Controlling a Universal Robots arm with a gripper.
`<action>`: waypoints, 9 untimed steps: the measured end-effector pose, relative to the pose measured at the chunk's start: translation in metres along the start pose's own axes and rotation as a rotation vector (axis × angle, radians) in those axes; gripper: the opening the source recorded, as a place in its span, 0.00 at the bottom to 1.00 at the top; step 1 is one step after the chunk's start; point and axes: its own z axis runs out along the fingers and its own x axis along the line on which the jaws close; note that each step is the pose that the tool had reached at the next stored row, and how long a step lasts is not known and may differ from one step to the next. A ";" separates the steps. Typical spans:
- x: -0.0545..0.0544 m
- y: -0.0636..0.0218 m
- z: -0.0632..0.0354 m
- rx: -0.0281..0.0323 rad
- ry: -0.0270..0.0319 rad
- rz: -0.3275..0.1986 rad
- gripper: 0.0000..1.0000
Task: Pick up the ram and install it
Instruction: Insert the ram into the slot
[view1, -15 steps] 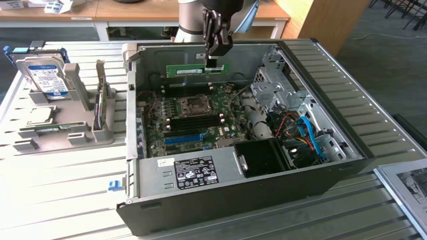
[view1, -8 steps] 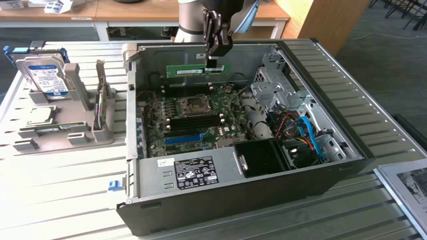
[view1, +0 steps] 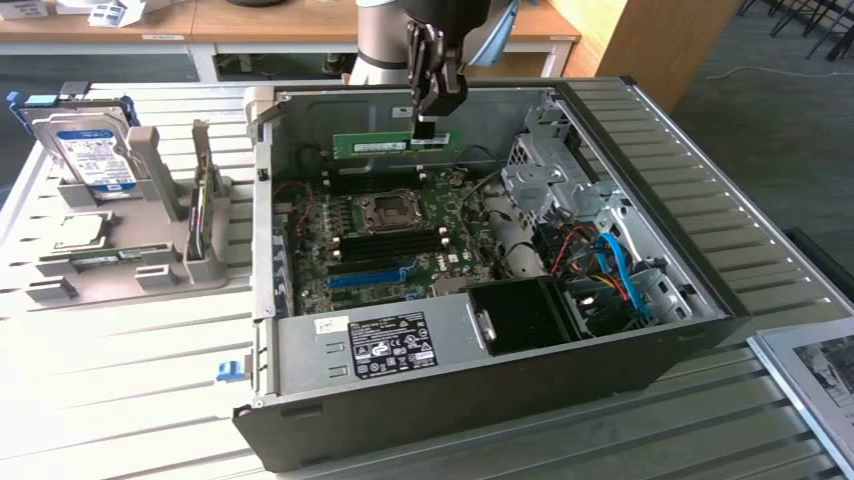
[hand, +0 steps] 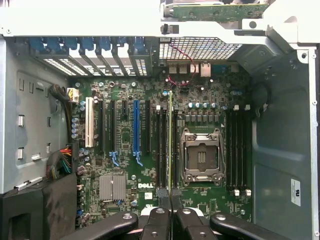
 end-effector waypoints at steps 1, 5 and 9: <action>0.000 0.0000 0.0000 0.0000 0.0000 0.000 0.12; 0.000 -0.0001 0.0014 0.0000 0.0002 0.000 0.12; 0.000 -0.0004 0.0086 0.0001 0.0003 0.000 0.12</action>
